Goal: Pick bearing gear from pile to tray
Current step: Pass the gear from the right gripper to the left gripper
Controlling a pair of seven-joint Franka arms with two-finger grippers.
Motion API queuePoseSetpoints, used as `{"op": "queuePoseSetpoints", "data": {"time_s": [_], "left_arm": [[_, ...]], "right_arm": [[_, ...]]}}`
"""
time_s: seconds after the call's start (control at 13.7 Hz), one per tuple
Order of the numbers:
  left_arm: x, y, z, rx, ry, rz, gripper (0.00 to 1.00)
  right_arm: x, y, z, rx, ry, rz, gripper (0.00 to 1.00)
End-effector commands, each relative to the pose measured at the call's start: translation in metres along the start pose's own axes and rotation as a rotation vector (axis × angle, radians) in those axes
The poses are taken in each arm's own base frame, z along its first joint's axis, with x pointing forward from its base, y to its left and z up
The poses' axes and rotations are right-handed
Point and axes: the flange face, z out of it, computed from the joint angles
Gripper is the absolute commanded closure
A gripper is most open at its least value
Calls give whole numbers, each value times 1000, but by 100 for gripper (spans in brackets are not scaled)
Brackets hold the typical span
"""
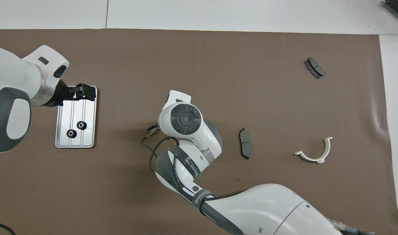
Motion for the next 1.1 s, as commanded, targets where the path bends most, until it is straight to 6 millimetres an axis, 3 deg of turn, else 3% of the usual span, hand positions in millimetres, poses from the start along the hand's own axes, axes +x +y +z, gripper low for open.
{"op": "queuePoseSetpoints", "data": {"time_s": [0.0, 0.22, 0.37, 0.44, 0.59, 0.66, 0.81, 1.03], "left_arm": [[-18, 29, 24, -20, 17, -42, 0], [-44, 88, 81, 21, 5, -64, 0], [-59, 128, 128, 80, 13, -95, 0], [-68, 144, 142, 88, 16, -106, 0], [-90, 156, 168, 105, -9, -97, 0], [-96, 158, 177, 93, -5, -107, 0], [-99, 158, 182, 89, -7, -119, 0], [-108, 159, 186, 107, -30, -121, 0]], "right_arm": [[13, 64, -57, -46, -11, 37, 53], [12, 182, -122, -85, -16, 95, 53], [2, 254, -148, -109, -11, 152, 53], [-6, 286, -158, -118, -18, 196, 53], [-31, 345, -186, -138, -49, 293, 53], [-44, 368, -200, -144, -70, 335, 53], [-73, 395, -240, -153, -132, 402, 53], [-110, 397, -305, -159, -215, 461, 53]]}}
